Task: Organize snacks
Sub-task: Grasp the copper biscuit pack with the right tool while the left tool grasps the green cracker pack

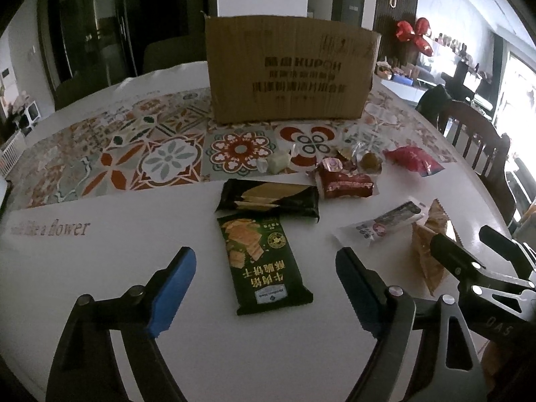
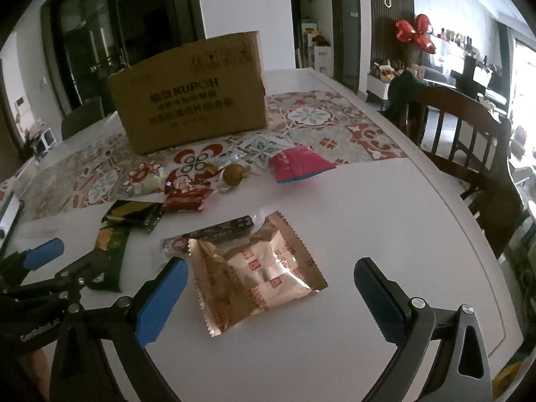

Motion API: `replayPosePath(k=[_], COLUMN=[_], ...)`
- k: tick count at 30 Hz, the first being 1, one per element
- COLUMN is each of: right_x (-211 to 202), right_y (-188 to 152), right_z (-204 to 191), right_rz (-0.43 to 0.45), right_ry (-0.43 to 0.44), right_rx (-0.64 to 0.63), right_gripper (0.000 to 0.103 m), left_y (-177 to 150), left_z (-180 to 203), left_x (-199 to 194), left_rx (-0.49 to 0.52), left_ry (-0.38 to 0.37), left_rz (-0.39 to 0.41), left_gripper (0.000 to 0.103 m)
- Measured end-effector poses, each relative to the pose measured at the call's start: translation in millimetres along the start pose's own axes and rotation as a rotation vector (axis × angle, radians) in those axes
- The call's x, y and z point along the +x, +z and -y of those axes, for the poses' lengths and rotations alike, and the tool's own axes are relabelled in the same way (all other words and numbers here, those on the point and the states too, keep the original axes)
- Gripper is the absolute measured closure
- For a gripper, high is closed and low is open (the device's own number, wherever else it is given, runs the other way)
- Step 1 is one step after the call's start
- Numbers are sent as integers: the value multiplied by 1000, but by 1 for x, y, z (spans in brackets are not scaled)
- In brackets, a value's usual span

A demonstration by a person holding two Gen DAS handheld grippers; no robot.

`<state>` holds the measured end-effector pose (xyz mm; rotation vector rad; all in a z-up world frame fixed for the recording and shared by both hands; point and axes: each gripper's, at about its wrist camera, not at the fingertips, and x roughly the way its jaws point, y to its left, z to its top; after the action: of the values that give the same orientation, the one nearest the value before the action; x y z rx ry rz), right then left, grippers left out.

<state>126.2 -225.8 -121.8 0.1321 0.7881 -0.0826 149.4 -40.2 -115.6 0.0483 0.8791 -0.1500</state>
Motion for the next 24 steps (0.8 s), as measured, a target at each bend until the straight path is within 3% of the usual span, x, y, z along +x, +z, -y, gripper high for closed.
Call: replayPosePath(k=[13,17,20,24], right_x=[26,30,29,27], right_y=[0,-1,-2,-3], right_z=[0,-2,-5,-10], right_rz=[-60,-74,-74,-65], right_ry=[28,44,52,43], right_rx=[14,15,5,-18], right_gripper=[7,18,31,34], left_y=[1,1,1,0], left_z=[-3,-4,-5,-7], left_x=[25,28,32,33], left_rx=[-15,-20,-28,-34], left_ry=[0,-8,-15,-18], left_rz=[-51,-61,-72,-78], left_gripper=[23,26,30,37])
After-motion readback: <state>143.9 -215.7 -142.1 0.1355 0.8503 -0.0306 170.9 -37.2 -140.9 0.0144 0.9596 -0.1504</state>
